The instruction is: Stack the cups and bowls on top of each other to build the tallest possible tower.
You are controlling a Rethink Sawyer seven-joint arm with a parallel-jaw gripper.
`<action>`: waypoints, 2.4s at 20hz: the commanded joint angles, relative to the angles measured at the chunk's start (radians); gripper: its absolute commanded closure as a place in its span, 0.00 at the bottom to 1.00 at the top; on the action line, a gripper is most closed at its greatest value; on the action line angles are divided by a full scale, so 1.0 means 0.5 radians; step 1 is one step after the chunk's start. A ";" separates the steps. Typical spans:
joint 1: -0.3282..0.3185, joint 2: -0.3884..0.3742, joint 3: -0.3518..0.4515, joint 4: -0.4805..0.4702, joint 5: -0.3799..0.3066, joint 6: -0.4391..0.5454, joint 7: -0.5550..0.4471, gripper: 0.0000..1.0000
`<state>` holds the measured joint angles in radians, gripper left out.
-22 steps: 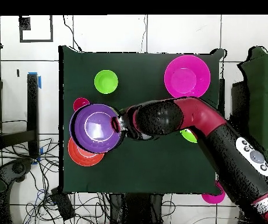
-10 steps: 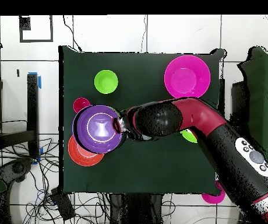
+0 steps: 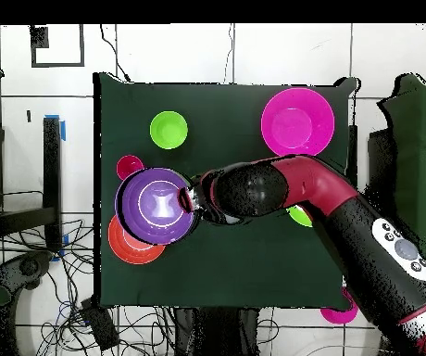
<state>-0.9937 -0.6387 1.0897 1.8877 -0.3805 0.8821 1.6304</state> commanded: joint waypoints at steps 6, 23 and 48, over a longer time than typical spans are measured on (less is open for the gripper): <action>0.106 0.125 -0.113 0.063 -0.071 -0.141 -0.041 1.00; 0.120 0.122 -0.139 0.057 -0.061 -0.144 -0.066 1.00; 0.121 0.123 -0.146 0.060 -0.044 -0.161 -0.053 0.00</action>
<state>-0.9792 -0.6387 1.0670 1.8922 -0.3788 0.8384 1.6304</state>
